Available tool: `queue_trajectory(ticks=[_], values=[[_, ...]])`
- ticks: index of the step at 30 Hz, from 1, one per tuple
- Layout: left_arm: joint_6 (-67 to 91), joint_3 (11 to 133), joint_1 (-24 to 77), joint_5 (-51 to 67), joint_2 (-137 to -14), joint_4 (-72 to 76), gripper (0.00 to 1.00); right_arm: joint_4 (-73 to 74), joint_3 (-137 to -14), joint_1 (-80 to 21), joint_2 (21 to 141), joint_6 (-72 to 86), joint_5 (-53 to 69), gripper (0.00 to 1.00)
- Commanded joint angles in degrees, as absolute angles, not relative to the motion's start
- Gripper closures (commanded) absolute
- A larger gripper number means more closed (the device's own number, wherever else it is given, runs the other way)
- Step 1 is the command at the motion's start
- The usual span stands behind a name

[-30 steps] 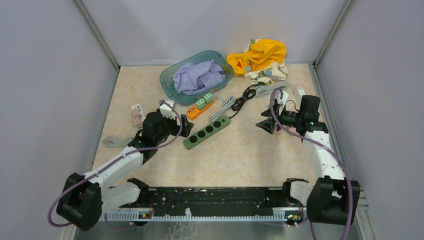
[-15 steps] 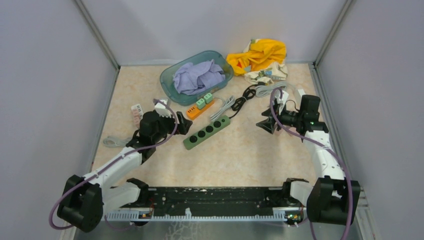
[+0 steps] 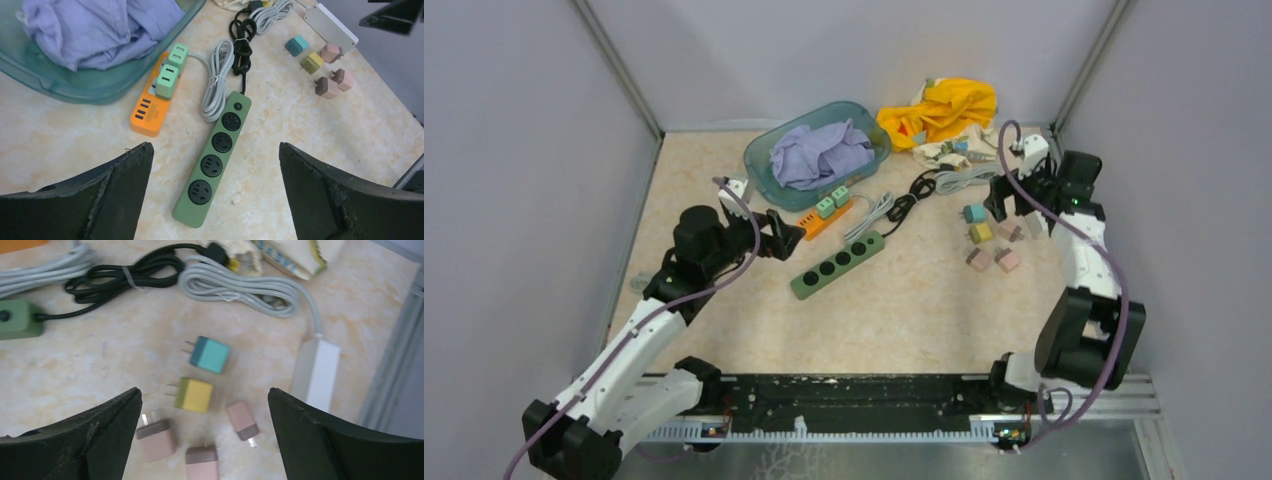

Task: Pull the plug off the socket
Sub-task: Move the socket to the center of the board.

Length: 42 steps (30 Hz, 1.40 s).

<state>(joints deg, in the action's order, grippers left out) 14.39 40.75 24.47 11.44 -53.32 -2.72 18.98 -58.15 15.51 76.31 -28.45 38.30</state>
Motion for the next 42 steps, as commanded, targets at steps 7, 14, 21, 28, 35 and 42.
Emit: queue_trajectory(ticks=[7, 14, 21, 28, 35, 42], values=[[3.1, 38.7, 24.0, 6.2, -45.2, -11.7, 0.00, 24.6, -83.1, 19.3, 103.4, -28.6, 15.9, 0.10], [2.2, 38.8, 24.0, 5.8, -45.5, -12.2, 0.00, 29.0, -92.1, 19.3, 116.8, -31.6, 7.9, 0.21], [2.2, 38.9, 23.9, 6.3, -46.0, -12.2, 0.00, 30.8, -92.6, 19.2, 119.5, -35.2, 8.5, 0.66], [2.5, 38.9, 23.8, 7.2, -46.5, -12.0, 0.00, 15.5, -76.2, 11.2, 106.6, -44.6, -6.4, 1.00], [2.6, 38.8, 23.6, 6.8, -46.4, -12.2, 0.00, -23.0, -56.5, -3.6, 100.1, -65.4, -30.6, 1.00], [2.5, 38.9, 23.4, 7.1, -46.6, -12.0, 0.00, -25.3, -51.9, -13.3, 99.5, -63.5, -32.9, 1.00]])
